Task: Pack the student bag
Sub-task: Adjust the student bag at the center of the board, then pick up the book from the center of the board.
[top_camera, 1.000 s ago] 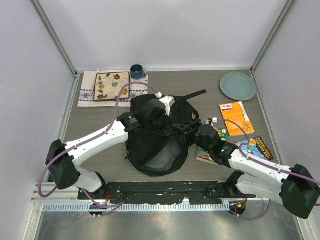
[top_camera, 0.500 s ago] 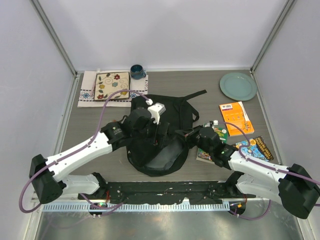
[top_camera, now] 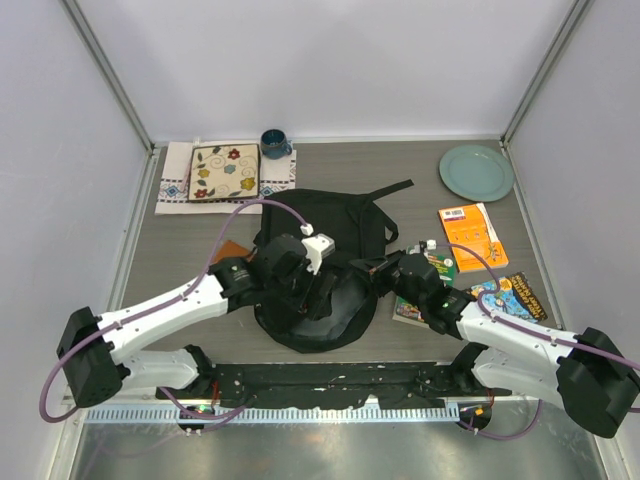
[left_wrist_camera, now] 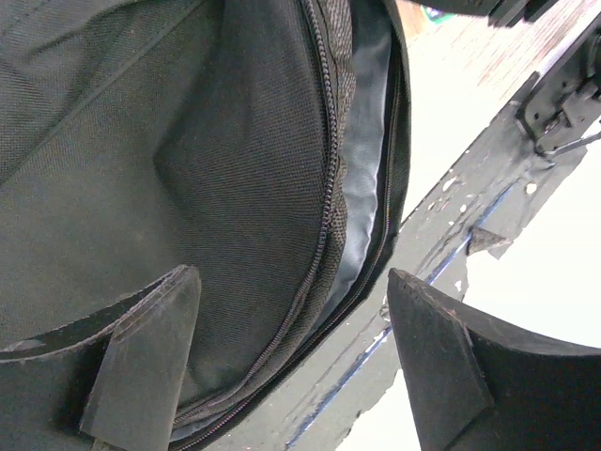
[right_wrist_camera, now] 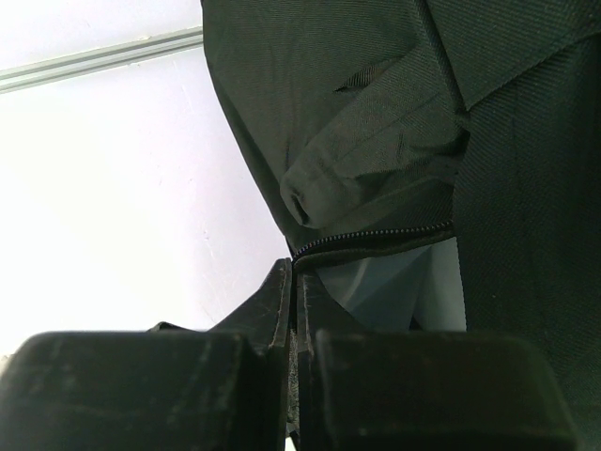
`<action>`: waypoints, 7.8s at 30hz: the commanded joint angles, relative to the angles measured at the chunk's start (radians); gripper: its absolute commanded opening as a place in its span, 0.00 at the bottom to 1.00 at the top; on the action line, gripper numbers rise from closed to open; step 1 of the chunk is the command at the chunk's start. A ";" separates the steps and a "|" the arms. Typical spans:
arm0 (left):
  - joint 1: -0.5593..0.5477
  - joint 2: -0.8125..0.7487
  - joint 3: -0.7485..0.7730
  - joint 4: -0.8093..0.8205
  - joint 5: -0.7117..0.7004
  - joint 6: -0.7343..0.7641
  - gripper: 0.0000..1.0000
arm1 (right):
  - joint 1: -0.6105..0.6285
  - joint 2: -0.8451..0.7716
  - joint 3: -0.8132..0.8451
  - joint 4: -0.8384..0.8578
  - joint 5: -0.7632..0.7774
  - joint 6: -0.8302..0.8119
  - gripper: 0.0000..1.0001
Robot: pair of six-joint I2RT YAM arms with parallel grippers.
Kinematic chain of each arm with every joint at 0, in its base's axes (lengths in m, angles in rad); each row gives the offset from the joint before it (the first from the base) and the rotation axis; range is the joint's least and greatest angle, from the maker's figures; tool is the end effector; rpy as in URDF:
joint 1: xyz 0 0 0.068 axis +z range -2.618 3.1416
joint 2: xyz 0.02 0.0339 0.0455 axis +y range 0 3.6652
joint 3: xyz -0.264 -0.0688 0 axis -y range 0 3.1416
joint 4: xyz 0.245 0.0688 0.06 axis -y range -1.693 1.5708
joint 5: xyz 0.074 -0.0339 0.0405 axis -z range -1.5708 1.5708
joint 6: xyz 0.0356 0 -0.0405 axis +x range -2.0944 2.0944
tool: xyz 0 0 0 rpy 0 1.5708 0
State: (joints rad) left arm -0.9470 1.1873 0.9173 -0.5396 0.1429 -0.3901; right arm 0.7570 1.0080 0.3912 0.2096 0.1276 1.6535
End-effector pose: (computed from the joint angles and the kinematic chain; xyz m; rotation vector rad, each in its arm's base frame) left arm 0.1412 -0.2048 0.2717 0.7626 2.4049 -0.7671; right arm 0.1587 0.1437 0.2007 1.0721 2.0089 1.3456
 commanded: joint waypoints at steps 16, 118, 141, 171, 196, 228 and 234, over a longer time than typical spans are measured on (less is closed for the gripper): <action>-0.033 0.129 0.038 0.046 -0.092 -0.029 0.11 | -0.004 -0.213 0.146 -0.436 0.110 -0.317 0.61; -0.038 0.618 0.584 0.377 0.096 -0.371 1.00 | -0.775 -0.155 0.181 -0.868 -0.002 -0.885 0.89; -0.068 1.008 0.692 0.339 0.115 -0.489 0.86 | -0.867 -0.059 0.032 -0.685 -0.244 -0.899 0.86; -0.113 1.009 0.832 0.331 0.238 -0.472 0.00 | -0.867 -0.124 0.001 -0.605 -0.424 -0.870 0.71; -0.058 0.395 0.644 0.277 0.023 -0.296 0.00 | -0.869 -0.494 0.364 -0.865 -0.443 -0.856 0.88; 0.010 0.178 0.295 0.716 0.129 -0.426 0.20 | -0.866 -0.513 0.089 -0.081 -1.025 -0.538 0.21; 0.013 0.100 0.226 0.652 -0.008 -0.406 1.00 | -0.866 -0.522 0.081 0.016 -1.080 -0.463 0.00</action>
State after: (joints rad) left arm -0.9279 1.3842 1.1683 0.0372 0.2184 -0.7975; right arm -0.1169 0.5014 0.4698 0.0639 -0.8631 1.1076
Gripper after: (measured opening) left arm 0.921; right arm 0.326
